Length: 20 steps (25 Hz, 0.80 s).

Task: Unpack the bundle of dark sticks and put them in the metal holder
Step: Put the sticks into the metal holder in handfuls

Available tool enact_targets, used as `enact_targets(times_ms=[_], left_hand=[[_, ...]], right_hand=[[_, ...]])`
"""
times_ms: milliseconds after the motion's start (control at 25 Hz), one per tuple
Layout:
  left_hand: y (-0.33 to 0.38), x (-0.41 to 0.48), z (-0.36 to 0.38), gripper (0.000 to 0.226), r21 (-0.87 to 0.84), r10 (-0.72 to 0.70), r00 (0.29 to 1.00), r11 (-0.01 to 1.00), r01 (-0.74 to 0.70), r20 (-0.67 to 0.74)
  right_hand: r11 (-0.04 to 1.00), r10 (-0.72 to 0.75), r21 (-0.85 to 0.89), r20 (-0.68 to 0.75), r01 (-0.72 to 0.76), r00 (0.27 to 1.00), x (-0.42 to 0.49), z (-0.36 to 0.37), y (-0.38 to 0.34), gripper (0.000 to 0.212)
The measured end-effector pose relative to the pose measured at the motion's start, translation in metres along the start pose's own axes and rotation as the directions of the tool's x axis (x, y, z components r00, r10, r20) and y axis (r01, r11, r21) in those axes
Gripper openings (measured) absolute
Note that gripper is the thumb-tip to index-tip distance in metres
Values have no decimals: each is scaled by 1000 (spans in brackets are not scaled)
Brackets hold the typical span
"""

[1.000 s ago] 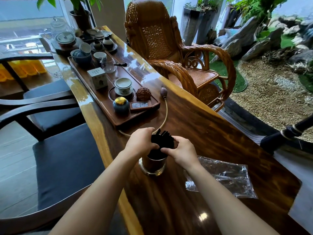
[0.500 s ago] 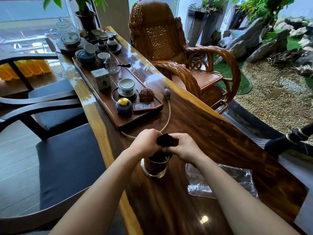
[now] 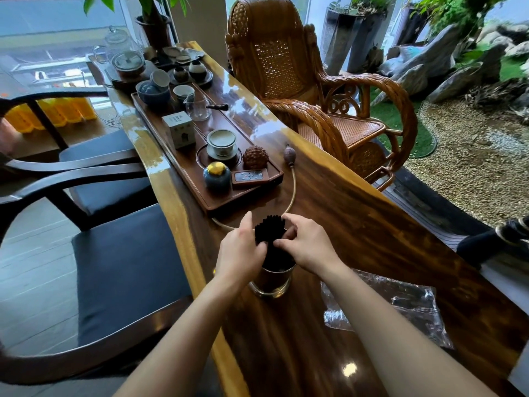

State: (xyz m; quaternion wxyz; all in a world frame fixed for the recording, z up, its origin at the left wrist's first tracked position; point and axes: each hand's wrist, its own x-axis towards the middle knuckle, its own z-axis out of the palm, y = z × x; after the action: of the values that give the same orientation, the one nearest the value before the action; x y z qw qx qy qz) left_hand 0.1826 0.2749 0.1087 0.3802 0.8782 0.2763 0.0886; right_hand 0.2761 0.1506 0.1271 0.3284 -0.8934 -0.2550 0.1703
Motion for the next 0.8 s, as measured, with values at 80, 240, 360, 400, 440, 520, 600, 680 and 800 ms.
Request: enact_targets(times_ms=[80,240,360,400,440,520,600,680,800], left_hand=[[-8,-9,5,76,-72,-38,998,997,34,-46],[-13,-29,14,63,-30,-29,981,999,23,-193],[-7,-33,17,50,84,-4,978,996,22,-210],[-3,-32,18,48,98,-10,977,995,32,-214],[0,-31,19,47,103,-20,975,994,44,-221],[3,-28,20,45,96,-39,973,993,62,-229],[3,-26,20,43,94,-50,973,993,73,-224],[0,-23,18,40,77,-63,972,994,83,-225],[-3,-22,16,29,27,-55,967,998,64,-250]], right_hand=[[997,32,69,-52,-28,998,-11,1,7,70],[999,39,27,-194,-35,980,-30,5,20,52],[998,37,-48,-178,-47,983,-23,10,19,37],[997,35,-63,-176,-46,984,-18,11,17,35],[996,30,-75,-177,-44,984,-13,13,15,35],[995,19,-92,-169,-35,985,-7,17,14,30],[994,15,-107,-161,-33,987,-5,20,15,27],[993,19,-115,-173,-39,985,-2,20,17,25],[992,18,-119,-181,-40,983,2,20,16,25]])
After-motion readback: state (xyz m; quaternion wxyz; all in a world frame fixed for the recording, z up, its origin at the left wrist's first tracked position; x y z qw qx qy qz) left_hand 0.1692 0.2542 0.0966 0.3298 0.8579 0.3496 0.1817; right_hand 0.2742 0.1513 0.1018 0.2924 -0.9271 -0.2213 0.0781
